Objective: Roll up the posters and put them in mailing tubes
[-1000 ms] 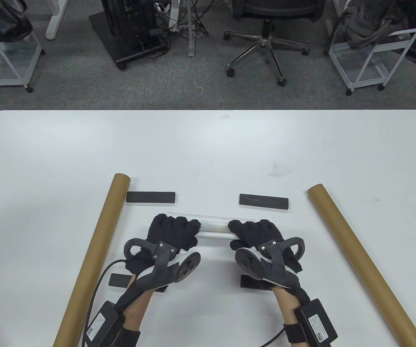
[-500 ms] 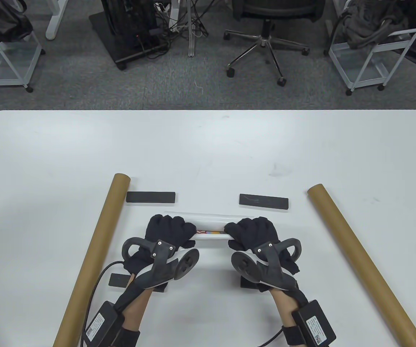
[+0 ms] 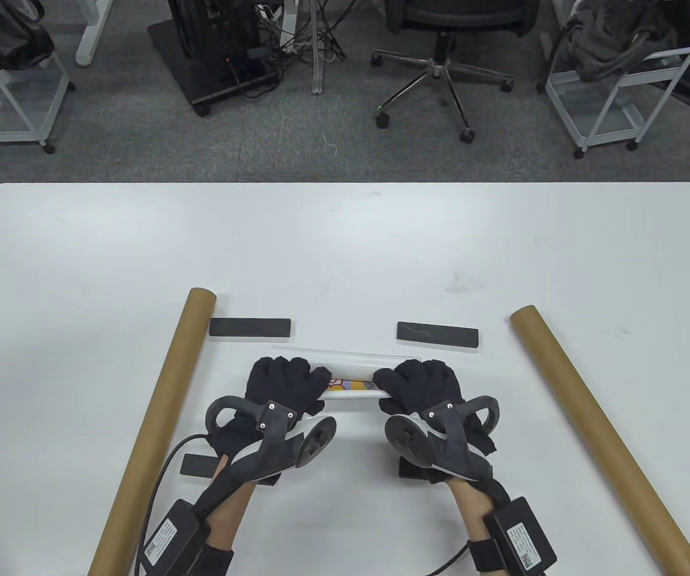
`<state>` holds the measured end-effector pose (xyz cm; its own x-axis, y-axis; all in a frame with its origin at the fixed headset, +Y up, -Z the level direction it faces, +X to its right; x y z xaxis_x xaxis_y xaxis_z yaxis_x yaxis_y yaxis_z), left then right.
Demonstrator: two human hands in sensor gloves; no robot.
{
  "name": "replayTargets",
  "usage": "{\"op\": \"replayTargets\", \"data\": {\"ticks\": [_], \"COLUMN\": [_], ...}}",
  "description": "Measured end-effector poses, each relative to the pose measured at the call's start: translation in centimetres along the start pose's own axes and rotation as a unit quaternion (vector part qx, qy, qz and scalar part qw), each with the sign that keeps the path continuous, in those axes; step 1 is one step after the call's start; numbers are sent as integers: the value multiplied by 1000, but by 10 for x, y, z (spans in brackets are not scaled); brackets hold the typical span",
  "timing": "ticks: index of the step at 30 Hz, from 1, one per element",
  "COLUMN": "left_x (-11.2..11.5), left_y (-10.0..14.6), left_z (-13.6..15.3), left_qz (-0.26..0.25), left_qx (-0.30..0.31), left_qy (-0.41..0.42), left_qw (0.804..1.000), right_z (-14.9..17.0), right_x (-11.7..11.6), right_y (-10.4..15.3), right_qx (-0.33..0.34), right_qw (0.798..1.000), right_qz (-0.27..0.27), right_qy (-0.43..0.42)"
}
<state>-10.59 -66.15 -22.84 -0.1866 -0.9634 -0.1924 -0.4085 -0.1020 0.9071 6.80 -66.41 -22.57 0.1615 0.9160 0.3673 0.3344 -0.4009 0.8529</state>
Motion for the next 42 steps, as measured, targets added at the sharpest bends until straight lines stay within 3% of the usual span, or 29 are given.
{"op": "replayTargets", "data": {"ticks": [10, 15, 19, 23, 42], "left_x": [-2, 1, 3, 1, 2], "left_y": [0, -1, -2, -1, -1], "left_z": [4, 5, 7, 7, 7], "left_qz": [-17, 0, 6, 3, 16], "left_qx": [-7, -9, -15, -13, -14], "left_qy": [2, 12, 16, 5, 7], "left_qw": [1000, 1000, 1000, 1000, 1000], "right_z": [5, 3, 1, -2, 4], "right_x": [-1, -11, -13, -11, -8], "right_y": [0, -1, -2, -3, 0], "right_qx": [-10, -10, -4, -1, -8], "right_qw": [1000, 998, 996, 998, 998], "right_qz": [-3, -63, -82, -66, -58], "right_qy": [7, -11, -27, 14, -13]}}
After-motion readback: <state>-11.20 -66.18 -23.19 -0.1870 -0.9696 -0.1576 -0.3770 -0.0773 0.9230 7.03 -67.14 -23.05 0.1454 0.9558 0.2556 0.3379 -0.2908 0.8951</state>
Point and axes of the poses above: the tracker on the back of each hand, its own z axis roughly to the little-finger side, its own y axis roughly from the fingertips to the wrist, x = y × z, the point moved 3 cm from there along -y, roughly from the wrist to the fingertips, and after that the axes turned 5 degrees about z, right-handed, at the moved point
